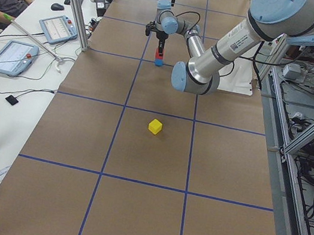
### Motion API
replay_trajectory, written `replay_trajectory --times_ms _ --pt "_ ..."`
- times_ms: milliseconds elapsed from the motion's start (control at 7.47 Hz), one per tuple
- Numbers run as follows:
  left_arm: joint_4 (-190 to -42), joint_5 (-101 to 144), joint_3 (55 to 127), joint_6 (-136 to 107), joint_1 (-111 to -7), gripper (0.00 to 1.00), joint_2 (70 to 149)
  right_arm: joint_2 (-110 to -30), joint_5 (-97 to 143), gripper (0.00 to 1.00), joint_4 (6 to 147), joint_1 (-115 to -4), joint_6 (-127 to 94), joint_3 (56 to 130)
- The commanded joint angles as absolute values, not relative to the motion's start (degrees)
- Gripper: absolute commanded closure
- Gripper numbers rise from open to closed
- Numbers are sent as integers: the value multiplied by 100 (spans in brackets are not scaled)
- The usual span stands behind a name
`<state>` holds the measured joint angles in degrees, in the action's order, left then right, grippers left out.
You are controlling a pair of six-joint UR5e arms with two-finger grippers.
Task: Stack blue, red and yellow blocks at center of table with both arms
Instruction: 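Lower the red cube onto the blue cube with the left gripper, then open the left gripper and move it toward the yellow cube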
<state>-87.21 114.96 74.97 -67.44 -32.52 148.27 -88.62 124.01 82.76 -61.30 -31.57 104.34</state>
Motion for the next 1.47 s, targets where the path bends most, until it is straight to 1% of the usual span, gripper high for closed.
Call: replay_trajectory --times_ms 0,536,804,938,1206,1340 --pt "-8719 11496 7497 -6741 -3252 1 14818 -8859 12401 0 8271 -6126 -3155 10389" --pt "-8710 11496 7523 -6741 -3252 0 14792 -8842 12401 0 8271 -6126 -3146 10345" --pt "-8640 11505 7776 -6715 -3287 0 14775 -8824 12410 0 8271 -6178 -3138 10345" --pt "-8518 11548 8335 -6689 -3435 0 14444 -8833 12401 0 8271 -6214 -3068 10345" --pt "-8088 11566 10125 -5869 -3716 0 13024 -8833 12401 0 8271 -6240 -3015 10319" --pt "-8042 11558 10821 -5523 -3805 0 12234 -8824 12401 0 8271 -6249 -3015 10301"
